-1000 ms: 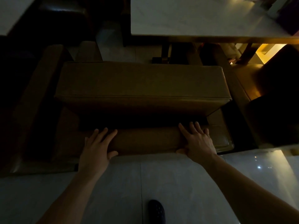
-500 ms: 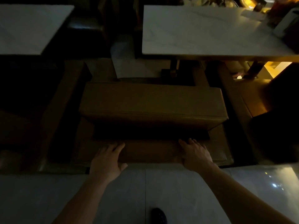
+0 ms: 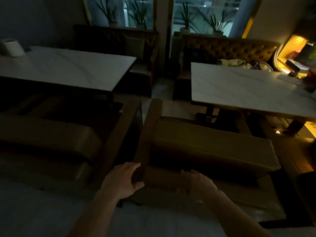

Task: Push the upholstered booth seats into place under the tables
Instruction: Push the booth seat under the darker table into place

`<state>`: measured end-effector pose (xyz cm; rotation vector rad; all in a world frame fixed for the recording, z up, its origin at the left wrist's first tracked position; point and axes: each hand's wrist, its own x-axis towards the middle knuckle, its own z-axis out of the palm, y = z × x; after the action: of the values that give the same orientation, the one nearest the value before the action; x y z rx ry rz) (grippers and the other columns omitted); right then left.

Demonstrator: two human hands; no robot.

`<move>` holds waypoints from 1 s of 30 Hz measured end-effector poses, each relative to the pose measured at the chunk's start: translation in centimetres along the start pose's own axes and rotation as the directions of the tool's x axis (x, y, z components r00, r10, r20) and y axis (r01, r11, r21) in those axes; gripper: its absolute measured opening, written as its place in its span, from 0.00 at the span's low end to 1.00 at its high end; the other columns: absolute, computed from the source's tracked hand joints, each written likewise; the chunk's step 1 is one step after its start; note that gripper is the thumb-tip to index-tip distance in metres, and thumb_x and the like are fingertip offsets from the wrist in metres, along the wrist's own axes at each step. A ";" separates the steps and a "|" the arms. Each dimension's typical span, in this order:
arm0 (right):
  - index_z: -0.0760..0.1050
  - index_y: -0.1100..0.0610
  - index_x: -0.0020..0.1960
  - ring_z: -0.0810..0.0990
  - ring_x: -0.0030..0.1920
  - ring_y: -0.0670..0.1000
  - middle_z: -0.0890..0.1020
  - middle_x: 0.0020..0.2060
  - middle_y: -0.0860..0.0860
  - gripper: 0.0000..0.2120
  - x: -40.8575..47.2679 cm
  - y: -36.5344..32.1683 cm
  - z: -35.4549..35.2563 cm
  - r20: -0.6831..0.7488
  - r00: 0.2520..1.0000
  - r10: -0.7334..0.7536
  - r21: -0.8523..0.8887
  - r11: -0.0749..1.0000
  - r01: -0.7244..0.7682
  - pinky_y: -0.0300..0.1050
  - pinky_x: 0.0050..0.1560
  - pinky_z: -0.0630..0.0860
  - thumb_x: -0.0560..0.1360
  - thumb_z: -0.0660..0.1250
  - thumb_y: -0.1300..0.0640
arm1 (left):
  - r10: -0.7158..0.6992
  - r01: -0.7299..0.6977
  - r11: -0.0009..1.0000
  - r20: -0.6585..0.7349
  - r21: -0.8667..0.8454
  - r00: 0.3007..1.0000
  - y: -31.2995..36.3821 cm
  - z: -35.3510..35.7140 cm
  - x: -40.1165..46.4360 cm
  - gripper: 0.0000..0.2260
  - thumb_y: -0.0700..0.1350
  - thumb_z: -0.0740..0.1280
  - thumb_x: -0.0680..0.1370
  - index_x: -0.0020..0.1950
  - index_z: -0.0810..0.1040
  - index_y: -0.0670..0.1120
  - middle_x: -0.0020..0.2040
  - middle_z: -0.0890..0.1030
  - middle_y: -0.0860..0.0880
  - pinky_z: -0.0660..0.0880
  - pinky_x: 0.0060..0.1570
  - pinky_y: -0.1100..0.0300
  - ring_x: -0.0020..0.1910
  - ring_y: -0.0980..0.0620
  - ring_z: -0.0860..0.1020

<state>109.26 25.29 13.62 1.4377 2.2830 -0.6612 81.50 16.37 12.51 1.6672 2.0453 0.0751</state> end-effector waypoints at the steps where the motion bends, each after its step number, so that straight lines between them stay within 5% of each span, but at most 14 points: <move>1: 0.54 0.46 0.79 0.68 0.72 0.56 0.68 0.73 0.53 0.42 -0.1 -2.6 -0.1 -0.013 1.000 -0.008 -0.020 1.000 0.007 0.54 0.70 0.68 0.72 0.62 0.29 | -0.003 0.003 1.000 -0.010 0.000 1.000 -2.3 -1.0 -1.0 0.37 0.69 0.64 0.74 0.78 0.54 0.61 0.79 0.57 0.55 0.62 0.72 0.48 0.76 0.49 0.59; 7: 0.56 0.43 0.78 0.67 0.73 0.58 0.68 0.74 0.52 0.44 1.4 -18.4 0.7 -0.036 0.996 -0.076 -0.037 0.996 0.075 0.57 0.69 0.68 0.68 0.58 0.23 | -0.042 0.040 0.999 -0.084 -0.025 0.996 -15.8 -6.7 -8.0 0.36 0.68 0.64 0.74 0.78 0.55 0.61 0.78 0.60 0.55 0.63 0.70 0.51 0.74 0.49 0.62; 12: 0.52 0.45 0.79 0.67 0.72 0.58 0.65 0.74 0.54 0.39 2.9 -32.5 1.8 0.013 0.981 -0.194 -0.096 0.976 0.195 0.54 0.70 0.67 0.75 0.64 0.34 | -0.155 0.142 0.986 -0.156 -0.090 0.976 -26.5 -10.2 -13.7 0.35 0.66 0.65 0.75 0.78 0.55 0.61 0.78 0.60 0.55 0.63 0.70 0.52 0.74 0.50 0.61; 20: 0.49 0.45 0.80 0.62 0.75 0.59 0.59 0.78 0.55 0.41 10.8 -48.8 6.1 0.038 0.952 -0.304 -0.155 0.939 0.306 0.58 0.73 0.63 0.75 0.59 0.30 | -0.298 0.253 0.948 -0.261 -0.191 0.918 -43.5 -9.3 -16.4 0.40 0.70 0.64 0.70 0.78 0.59 0.58 0.76 0.65 0.52 0.63 0.70 0.53 0.74 0.48 0.64; 26: 0.44 0.46 0.80 0.48 0.79 0.59 0.50 0.80 0.57 0.40 20.1 -57.0 11.0 -0.078 0.968 -0.239 -0.137 0.964 0.227 0.59 0.77 0.51 0.76 0.58 0.33 | -0.310 0.274 0.949 -0.307 -0.156 0.900 -55.7 -8.8 -12.9 0.36 0.61 0.75 0.67 0.73 0.71 0.52 0.67 0.77 0.46 0.72 0.61 0.49 0.63 0.43 0.77; 30: 0.37 0.45 0.80 0.40 0.79 0.63 0.45 0.80 0.59 0.42 24.7 -60.3 14.0 -0.109 0.992 -0.069 -0.131 0.990 0.055 0.64 0.77 0.45 0.77 0.58 0.34 | -0.300 0.286 0.954 -0.232 -0.091 0.925 -63.1 -9.7 -8.3 0.39 0.71 0.60 0.68 0.75 0.66 0.54 0.71 0.72 0.48 0.67 0.67 0.50 0.68 0.45 0.72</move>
<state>45.05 13.22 0.66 1.3813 2.4174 -0.4522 21.55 -4.55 2.01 1.3554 2.4318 0.2427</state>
